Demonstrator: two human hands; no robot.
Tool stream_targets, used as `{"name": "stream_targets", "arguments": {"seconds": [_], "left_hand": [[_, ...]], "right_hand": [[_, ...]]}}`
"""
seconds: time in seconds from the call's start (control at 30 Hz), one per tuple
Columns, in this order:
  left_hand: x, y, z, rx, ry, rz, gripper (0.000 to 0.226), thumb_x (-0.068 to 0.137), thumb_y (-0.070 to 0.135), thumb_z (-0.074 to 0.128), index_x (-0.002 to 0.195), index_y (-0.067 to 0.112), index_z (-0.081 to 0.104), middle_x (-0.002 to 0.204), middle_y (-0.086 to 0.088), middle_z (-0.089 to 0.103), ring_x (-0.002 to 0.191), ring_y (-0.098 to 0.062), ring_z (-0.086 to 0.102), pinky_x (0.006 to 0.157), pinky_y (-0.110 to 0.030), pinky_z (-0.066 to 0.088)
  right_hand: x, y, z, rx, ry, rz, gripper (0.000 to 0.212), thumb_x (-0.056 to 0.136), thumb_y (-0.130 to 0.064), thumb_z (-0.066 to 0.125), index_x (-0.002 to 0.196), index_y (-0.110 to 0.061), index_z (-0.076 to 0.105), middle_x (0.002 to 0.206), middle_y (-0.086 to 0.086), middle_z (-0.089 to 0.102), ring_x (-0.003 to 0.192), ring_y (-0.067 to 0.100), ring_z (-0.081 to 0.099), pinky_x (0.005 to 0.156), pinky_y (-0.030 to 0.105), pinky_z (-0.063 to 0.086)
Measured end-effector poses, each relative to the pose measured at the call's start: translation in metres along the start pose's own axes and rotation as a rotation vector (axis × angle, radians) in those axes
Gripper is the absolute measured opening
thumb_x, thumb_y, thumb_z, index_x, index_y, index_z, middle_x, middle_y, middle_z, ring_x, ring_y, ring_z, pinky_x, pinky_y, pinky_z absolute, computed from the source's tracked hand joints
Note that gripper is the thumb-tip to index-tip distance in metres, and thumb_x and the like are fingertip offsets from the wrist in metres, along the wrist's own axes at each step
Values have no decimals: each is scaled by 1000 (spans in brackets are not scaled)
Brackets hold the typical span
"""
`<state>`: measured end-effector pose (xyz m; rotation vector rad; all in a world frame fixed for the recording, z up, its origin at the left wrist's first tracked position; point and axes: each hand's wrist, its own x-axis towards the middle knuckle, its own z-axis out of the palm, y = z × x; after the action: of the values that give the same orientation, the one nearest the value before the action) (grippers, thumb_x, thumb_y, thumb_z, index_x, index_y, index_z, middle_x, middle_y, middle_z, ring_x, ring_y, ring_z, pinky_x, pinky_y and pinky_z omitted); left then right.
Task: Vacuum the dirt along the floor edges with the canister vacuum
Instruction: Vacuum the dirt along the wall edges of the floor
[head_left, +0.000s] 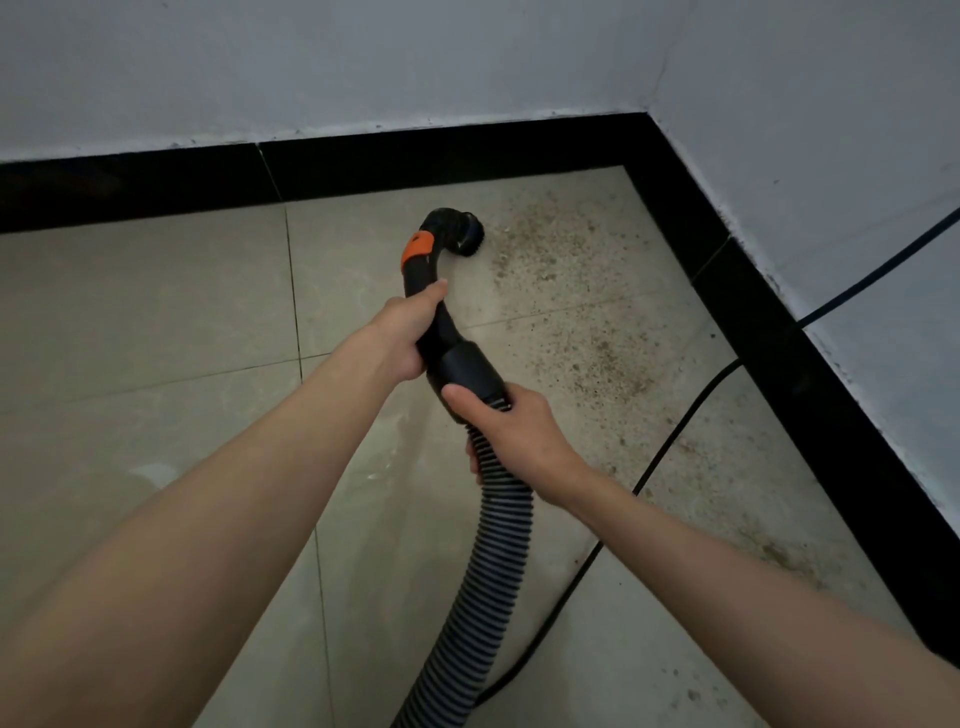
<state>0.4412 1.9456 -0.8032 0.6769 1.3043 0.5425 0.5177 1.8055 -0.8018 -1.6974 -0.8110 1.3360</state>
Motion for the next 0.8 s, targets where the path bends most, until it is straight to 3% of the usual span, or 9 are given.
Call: {"name": "stream_targets", "arguments": {"seconds": [0.13, 0.27, 0.37, 0.53, 0.6, 0.7, 0.8], "left_hand": [[-3, 18, -5, -103, 3, -48, 30, 93, 34, 58, 108, 9, 51, 77, -3, 54, 67, -17, 54, 58, -32, 48], [-6, 36, -22, -238, -61, -62, 39, 95, 29, 54, 125, 5, 46, 91, -12, 58, 77, -24, 58, 72, -37, 48], [-13, 46, -28, -313, -84, -74, 47, 95, 27, 56, 134, 4, 42, 111, -17, 58, 84, -28, 60, 69, -40, 48], [-24, 72, -13, -332, -108, -29, 45, 96, 26, 53, 133, 2, 42, 111, -17, 58, 102, -31, 58, 80, -42, 45], [-27, 78, -1, -330, -111, 1, 43, 97, 26, 52, 131, 3, 42, 99, -15, 58, 95, -29, 60, 76, -41, 47], [-24, 73, 16, -292, -83, 29, 43, 96, 28, 53, 131, 4, 44, 89, -13, 57, 77, -25, 59, 57, -38, 49], [-16, 57, 25, -275, -62, 34, 47, 95, 30, 54, 134, 5, 43, 90, -12, 57, 79, -22, 61, 51, -36, 49]], "right_hand": [[16, -27, 2, -65, -38, -27, 31, 85, -37, 72, 77, -10, 57, 57, 7, 59, 43, 17, 55, 46, 28, 50], [27, -55, -2, -178, -93, -16, 33, 86, -39, 71, 81, -9, 59, 60, 7, 60, 43, 15, 56, 46, 25, 50], [31, -75, -8, -282, -112, -19, 33, 86, -39, 70, 87, -8, 60, 59, 5, 60, 43, 12, 57, 46, 24, 50], [32, -105, -23, -329, -107, -65, 35, 88, -40, 68, 90, -7, 59, 59, 5, 60, 42, 11, 57, 44, 23, 49], [30, -106, -28, -292, -100, -85, 35, 88, -41, 68, 86, -7, 58, 60, 6, 59, 42, 11, 56, 43, 23, 49], [26, -95, -36, -227, -88, -74, 38, 87, -45, 67, 85, -8, 58, 62, 7, 60, 43, 12, 56, 44, 23, 50], [24, -82, -48, -132, -131, -19, 43, 88, -49, 63, 85, -7, 57, 59, 6, 59, 43, 13, 56, 44, 24, 49]]}}
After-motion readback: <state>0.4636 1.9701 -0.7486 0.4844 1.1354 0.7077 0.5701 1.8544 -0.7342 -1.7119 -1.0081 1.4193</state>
